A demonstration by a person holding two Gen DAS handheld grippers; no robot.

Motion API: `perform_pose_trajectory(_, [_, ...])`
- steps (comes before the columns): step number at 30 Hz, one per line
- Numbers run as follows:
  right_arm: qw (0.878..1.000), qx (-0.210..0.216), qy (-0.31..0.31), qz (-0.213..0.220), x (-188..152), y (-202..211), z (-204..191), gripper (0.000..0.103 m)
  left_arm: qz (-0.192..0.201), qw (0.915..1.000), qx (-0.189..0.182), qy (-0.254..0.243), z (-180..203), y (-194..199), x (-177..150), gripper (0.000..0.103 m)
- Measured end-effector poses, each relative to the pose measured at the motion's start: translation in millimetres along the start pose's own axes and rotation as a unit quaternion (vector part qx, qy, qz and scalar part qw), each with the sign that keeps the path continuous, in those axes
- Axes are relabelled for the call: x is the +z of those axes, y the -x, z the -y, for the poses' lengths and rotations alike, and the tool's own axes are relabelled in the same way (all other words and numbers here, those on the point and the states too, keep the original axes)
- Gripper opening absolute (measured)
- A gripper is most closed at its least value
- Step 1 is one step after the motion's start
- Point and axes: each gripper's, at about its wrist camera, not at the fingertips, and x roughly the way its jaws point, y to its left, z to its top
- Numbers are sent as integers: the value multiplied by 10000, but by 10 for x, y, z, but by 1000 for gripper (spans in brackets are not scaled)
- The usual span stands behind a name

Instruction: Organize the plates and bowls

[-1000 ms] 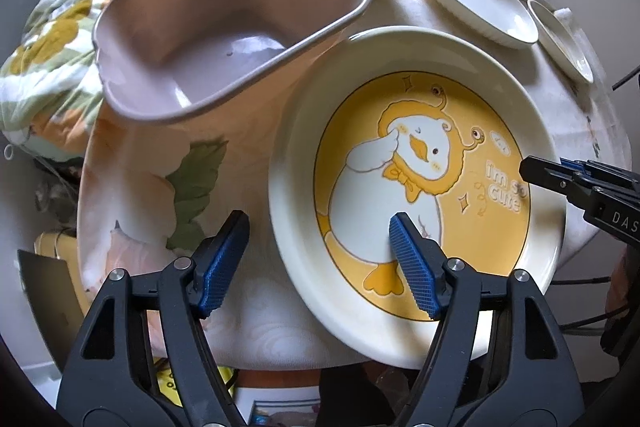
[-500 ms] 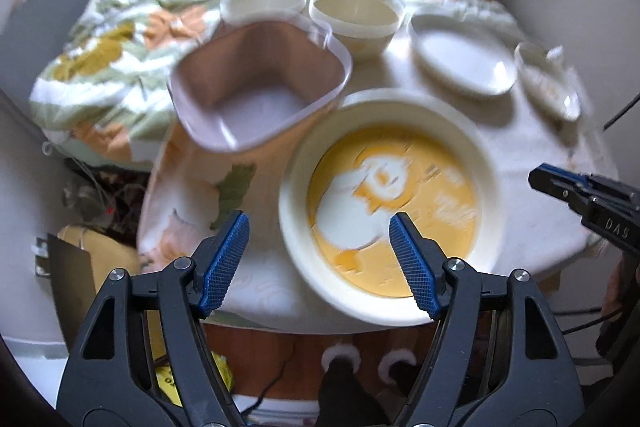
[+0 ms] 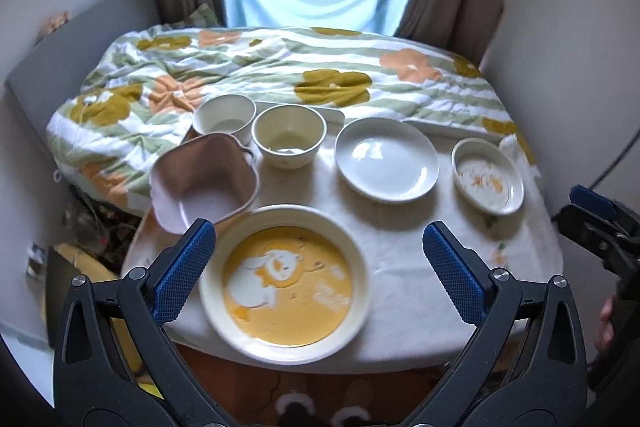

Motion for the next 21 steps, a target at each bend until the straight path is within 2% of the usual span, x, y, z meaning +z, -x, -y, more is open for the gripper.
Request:
perform_pose_trajectory(4, [9996, 227, -156, 24, 238, 12, 267, 103, -150, 9992, -81, 362, 129, -129, 110, 103])
perform_pose_trajectory(8, [9998, -34, 188, -22, 502, -133, 453, 103, -261, 9981, -179, 536, 192, -340, 203, 103])
perform_pose_trajectory(11, [9995, -34, 312, -99, 696, -377, 611, 103, -551, 9946, -403, 787, 209, -715, 278, 103])
perform_pose_trajectory(15, [9963, -113, 532, -664, 920, -963, 871, 103, -969, 9869, -567, 1162, 200, -1329, 342, 103])
perform_pose_trajectory(19, [9890, 50, 654, -1328, 1029, -1626, 1131, 103, -1366, 9779, -628, 1452, 189, -1867, 345, 103])
perform_pose_trajectory(21, [9851, 144, 799, -1517, 1050, -1882, 1192, 103, -1577, 9738, -596, 1527, 186, -2128, 319, 102])
